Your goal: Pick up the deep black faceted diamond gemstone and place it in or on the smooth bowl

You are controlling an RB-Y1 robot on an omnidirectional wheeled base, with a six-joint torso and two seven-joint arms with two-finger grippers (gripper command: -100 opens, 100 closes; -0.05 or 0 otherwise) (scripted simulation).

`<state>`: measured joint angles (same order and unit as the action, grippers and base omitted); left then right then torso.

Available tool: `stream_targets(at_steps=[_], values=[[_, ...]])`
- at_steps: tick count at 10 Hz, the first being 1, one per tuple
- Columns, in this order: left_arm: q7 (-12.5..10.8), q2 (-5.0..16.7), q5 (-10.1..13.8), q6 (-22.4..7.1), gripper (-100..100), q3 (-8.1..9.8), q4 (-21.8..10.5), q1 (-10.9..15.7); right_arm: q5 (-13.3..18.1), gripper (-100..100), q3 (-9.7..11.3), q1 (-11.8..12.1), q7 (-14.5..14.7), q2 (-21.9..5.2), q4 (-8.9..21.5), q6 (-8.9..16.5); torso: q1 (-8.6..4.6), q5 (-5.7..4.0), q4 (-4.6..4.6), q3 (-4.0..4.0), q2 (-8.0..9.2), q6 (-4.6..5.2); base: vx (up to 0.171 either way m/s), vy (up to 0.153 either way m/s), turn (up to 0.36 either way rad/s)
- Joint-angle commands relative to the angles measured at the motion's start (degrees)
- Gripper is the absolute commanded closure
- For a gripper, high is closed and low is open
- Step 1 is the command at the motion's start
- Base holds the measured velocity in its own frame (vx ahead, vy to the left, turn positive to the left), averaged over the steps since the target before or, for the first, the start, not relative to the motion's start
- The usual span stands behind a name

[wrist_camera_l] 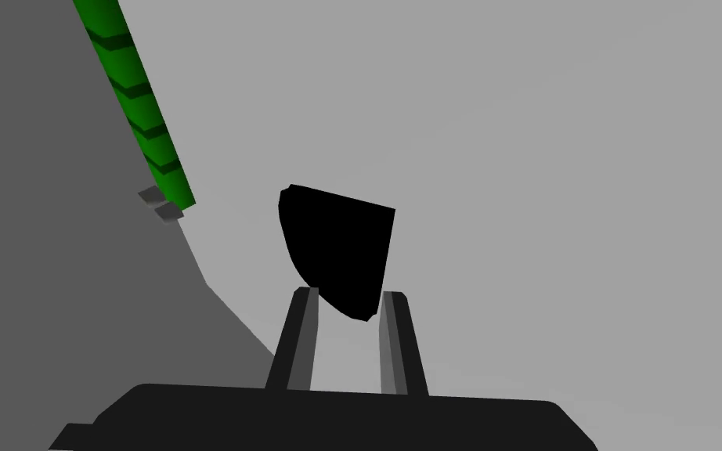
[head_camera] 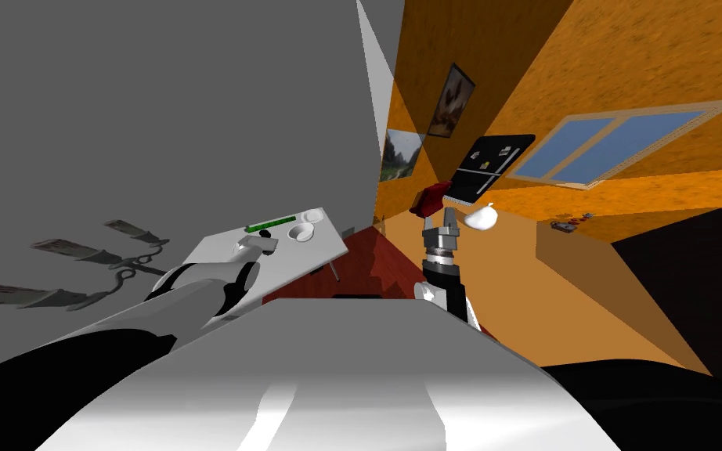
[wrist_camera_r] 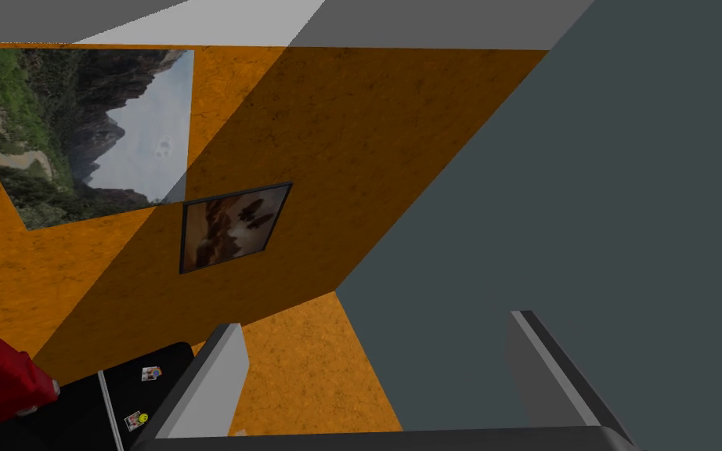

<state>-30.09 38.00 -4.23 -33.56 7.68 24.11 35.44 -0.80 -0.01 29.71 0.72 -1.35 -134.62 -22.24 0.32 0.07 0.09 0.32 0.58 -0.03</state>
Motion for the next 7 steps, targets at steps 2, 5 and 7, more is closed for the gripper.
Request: stream_targets(at_steps=[2, 5, 7], values=[[3.44, -0.91, 0.16, -1.4, 100, -1.57, 3.0, 0.54, 0.0, 0, 0.0, 0.01, 0.0, 0.0, 0.0, 0.0, -0.05, 0.0, -0.04, -0.05, -0.09, -0.1, -0.137, 0.063, -0.103], [3.44, -0.91, 0.16, -1.4, 100, -1.57, 3.0, 0.54, 0.0, 0, 0.0, 0.02, 0.0, 0.0, 0.0, 0.0, -0.09, -0.02, -0.1, -0.18, -0.31, -0.17, -0.06, 0.028, -0.02], [3.44, -0.91, 0.16, -1.4, 100, -1.57, 3.0, 0.54, 0.0, 0, 0.0, 0.03, 0.0, 0.01, 0.0, 0.0, -0.23, -0.06, -0.14, -0.35, -0.61, -0.06, 0.009, -0.003, -0.004]])
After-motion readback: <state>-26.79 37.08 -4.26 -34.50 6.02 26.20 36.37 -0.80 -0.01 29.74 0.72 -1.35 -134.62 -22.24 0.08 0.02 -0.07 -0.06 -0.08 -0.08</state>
